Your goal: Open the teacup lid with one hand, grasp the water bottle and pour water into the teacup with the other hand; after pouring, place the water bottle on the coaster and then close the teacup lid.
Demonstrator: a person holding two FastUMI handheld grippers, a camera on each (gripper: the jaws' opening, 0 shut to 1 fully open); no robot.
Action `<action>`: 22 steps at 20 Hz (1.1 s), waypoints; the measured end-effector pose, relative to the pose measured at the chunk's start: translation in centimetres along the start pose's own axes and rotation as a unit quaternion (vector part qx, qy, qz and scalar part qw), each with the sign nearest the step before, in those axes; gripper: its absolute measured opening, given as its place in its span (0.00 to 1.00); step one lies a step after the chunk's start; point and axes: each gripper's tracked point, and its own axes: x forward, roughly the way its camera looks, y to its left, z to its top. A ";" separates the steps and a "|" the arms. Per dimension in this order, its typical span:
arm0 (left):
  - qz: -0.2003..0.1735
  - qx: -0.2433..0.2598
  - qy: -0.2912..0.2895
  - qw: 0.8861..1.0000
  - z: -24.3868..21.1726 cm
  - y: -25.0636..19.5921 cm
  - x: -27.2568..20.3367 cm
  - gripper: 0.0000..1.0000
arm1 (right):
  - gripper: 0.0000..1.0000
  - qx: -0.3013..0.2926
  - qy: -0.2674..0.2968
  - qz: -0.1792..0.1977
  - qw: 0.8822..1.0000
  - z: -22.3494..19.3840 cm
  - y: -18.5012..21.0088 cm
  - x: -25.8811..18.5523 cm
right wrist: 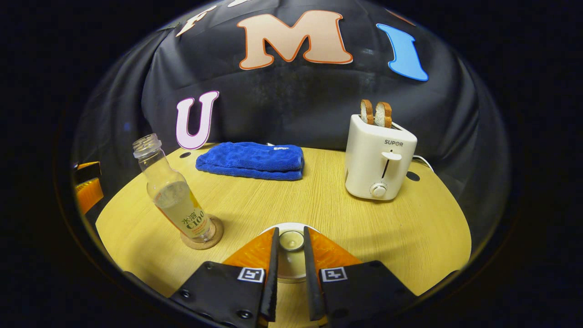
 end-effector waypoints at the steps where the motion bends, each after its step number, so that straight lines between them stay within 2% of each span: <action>1: -0.001 -0.001 -0.001 1.000 0.1 -0.1 0.0 0.95 | 0.34 -0.001 0.000 0.000 1.000 0.1 0.0 0.0; 3: -0.002 -0.001 -0.004 1.000 0.3 -0.1 -0.2 0.95 | 0.37 0.003 0.002 0.007 1.000 -0.1 0.3 0.0; 8: -0.005 -0.001 -0.024 1.000 2.3 -0.7 -0.4 0.95 | 0.90 0.005 -0.029 0.005 1.000 2.0 0.7 -1.8; 9: -0.005 -0.006 -0.030 1.000 2.8 -0.7 -0.4 0.95 | 0.95 0.007 -0.040 0.005 0.999 2.8 0.8 -2.5; 17: -0.003 -0.028 -0.085 0.996 7.0 -1.5 -0.4 0.95 | 0.98 -0.021 -0.148 -0.025 0.988 9.5 1.4 -11.1; 19: 0.001 -0.032 -0.092 0.995 7.7 -1.5 -0.5 0.95 | 1.00 -0.027 -0.168 -0.037 0.985 10.4 0.9 -13.0; 22: 0.014 -0.027 -0.116 0.993 9.4 -1.1 -0.9 0.95 | 0.98 -0.015 -0.186 -0.044 0.981 11.3 0.8 -15.2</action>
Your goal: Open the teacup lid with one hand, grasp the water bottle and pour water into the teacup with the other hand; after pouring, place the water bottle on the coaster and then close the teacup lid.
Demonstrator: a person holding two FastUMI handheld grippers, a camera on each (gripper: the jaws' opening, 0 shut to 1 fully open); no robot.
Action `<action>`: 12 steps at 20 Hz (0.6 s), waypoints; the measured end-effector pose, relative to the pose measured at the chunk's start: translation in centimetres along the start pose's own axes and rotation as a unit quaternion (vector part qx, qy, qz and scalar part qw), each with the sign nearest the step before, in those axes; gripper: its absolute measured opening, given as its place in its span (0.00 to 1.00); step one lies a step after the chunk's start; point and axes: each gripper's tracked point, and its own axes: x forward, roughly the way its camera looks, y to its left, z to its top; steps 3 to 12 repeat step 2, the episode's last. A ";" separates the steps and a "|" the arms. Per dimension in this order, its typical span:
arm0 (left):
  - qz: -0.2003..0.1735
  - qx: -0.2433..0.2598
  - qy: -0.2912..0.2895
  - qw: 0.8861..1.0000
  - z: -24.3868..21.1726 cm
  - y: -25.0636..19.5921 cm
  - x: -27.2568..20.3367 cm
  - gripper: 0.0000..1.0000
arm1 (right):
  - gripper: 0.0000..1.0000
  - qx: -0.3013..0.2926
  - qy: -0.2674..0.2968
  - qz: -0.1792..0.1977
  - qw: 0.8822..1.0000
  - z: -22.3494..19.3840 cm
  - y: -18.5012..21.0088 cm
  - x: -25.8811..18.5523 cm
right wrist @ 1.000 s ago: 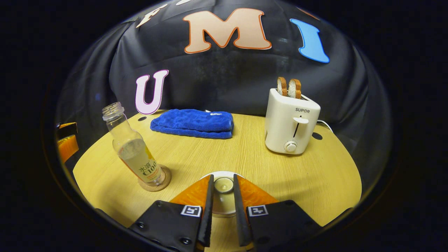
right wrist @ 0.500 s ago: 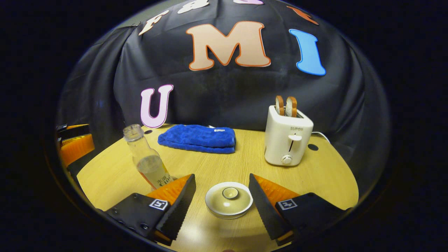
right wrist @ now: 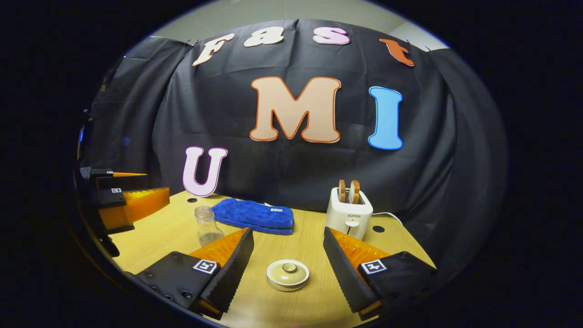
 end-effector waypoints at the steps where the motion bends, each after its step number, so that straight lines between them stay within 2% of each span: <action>1: 0.000 -0.002 -0.007 1.000 0.5 -0.1 -0.1 0.95 | 0.94 0.007 -0.004 -0.002 1.000 0.4 -0.1 -0.5; 12: 0.001 -0.005 -0.012 1.000 0.9 -0.3 -0.3 0.94 | 0.94 0.012 -0.007 -0.005 1.000 0.8 -0.2 -0.9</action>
